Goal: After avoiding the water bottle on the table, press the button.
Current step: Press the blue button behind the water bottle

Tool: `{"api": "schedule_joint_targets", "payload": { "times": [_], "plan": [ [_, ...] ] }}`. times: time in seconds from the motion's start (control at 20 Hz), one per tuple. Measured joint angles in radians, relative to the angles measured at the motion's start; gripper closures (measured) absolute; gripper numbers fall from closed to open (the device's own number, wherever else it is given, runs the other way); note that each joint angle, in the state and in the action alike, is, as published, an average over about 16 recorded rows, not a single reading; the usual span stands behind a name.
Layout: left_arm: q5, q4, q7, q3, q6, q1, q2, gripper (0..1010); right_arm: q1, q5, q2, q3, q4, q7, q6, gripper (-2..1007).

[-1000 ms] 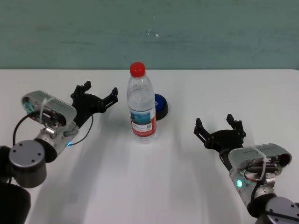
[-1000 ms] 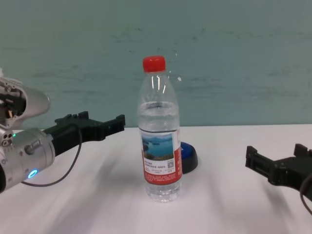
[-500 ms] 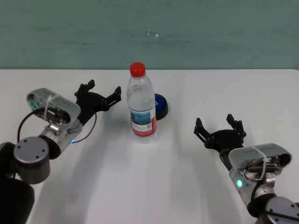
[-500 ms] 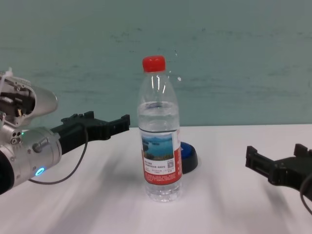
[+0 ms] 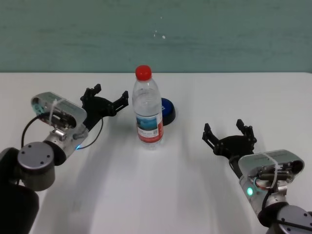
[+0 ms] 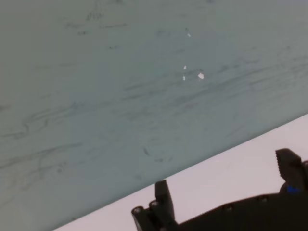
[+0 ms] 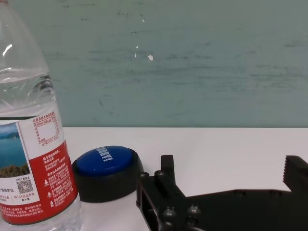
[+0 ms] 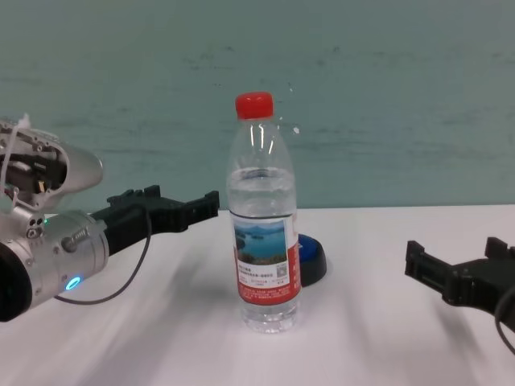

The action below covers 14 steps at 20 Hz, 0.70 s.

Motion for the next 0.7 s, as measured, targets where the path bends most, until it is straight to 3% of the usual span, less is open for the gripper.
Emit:
{"api": "schedule_joint_targets", "payload": {
  "times": [0.7],
  "plan": [
    [-0.001,0.009,0.003,0.000,0.000,-0.005,-0.002,0,0.000,0.000,0.000,0.000,0.000,0.000,0.000,1]
  ]
}}
